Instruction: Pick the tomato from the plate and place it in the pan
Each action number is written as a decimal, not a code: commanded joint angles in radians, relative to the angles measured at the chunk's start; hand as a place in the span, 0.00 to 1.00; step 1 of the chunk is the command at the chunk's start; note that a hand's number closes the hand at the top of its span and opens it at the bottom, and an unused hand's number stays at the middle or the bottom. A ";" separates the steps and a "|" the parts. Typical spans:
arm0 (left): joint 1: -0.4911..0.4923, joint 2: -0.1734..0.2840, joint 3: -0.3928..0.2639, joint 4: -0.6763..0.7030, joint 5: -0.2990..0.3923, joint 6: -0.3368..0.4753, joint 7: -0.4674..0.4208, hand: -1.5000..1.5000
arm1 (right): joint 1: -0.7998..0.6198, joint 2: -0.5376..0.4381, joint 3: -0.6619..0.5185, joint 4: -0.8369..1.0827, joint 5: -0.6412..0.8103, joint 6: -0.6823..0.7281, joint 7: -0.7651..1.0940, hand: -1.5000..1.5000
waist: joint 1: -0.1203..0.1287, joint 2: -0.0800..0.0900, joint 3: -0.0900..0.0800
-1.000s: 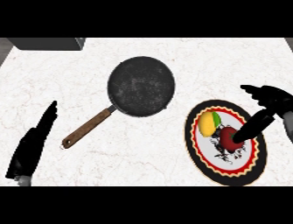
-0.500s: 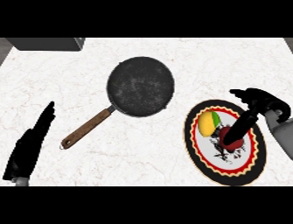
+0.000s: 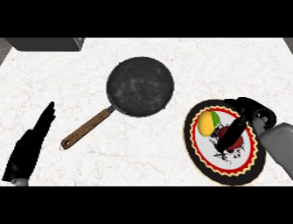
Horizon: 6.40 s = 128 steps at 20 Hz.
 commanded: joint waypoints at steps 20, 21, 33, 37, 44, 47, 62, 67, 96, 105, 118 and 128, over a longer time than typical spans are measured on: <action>-0.038 -0.086 0.040 0.059 -0.086 -0.029 -0.004 0.50 | 0.083 0.128 -0.084 0.148 0.224 0.012 -0.104 1.00 | -0.004 0.001 0.001; -0.002 -0.055 0.072 0.034 -0.050 -0.067 -0.028 0.50 | 0.103 0.170 -0.069 0.150 0.246 -0.037 -0.099 1.00 | -0.002 0.001 0.001; -0.003 -0.046 0.107 0.015 -0.037 -0.098 0.004 0.50 | 0.226 0.291 -0.049 -0.071 0.379 -0.221 0.124 1.00 | -0.022 -0.008 -0.001; 0.002 -0.050 0.118 0.033 -0.038 -0.086 -0.019 0.50 | 0.314 0.342 0.034 -0.135 0.589 -0.379 0.253 1.00 | -0.039 -0.013 -0.004; 0.038 -0.062 0.092 0.001 -0.063 -0.075 0.002 0.50 | 0.279 0.289 0.099 -0.318 1.029 -0.400 0.331 1.00 | -0.038 -0.022 -0.005; 0.048 -0.057 0.095 0.001 -0.064 -0.078 -0.012 0.50 | 0.225 0.256 0.133 -0.381 1.241 -0.374 0.299 1.00 | -0.033 -0.024 -0.005; 0.001 -0.063 0.086 -0.020 -0.066 -0.115 0.007 0.50 | -0.244 0.542 -0.097 -0.052 1.328 -0.353 0.142 1.00 | 0.032 0.009 0.001; -0.018 -0.114 0.055 0.045 -0.096 -0.085 -0.042 0.50 | -0.331 0.543 -0.125 0.132 1.222 -0.482 0.138 1.00 | 0.038 0.013 0.000; -0.104 -0.100 0.053 0.037 -0.089 -0.134 -0.001 0.50 | -0.544 0.544 -0.462 0.779 0.589 -1.249 -0.533 0.00 | 0.126 0.037 0.003; -0.054 -0.090 0.069 0.032 -0.094 -0.129 -0.017 0.50 | -0.468 0.544 -0.539 0.786 0.488 -1.568 -0.647 0.00 | 0.068 0.016 0.002; 0.002 -0.091 0.149 0.061 -0.075 -0.114 -0.042 0.50 | 0.130 0.513 -0.330 0.186 0.527 -1.459 -0.741 0.00 | -0.031 -0.008 -0.001; 0.027 -0.095 0.143 -0.023 -0.075 -0.136 0.009 0.50 | 0.659 0.389 -0.228 -0.413 0.593 -1.323 -0.639 0.00 | -0.021 -0.003 0.000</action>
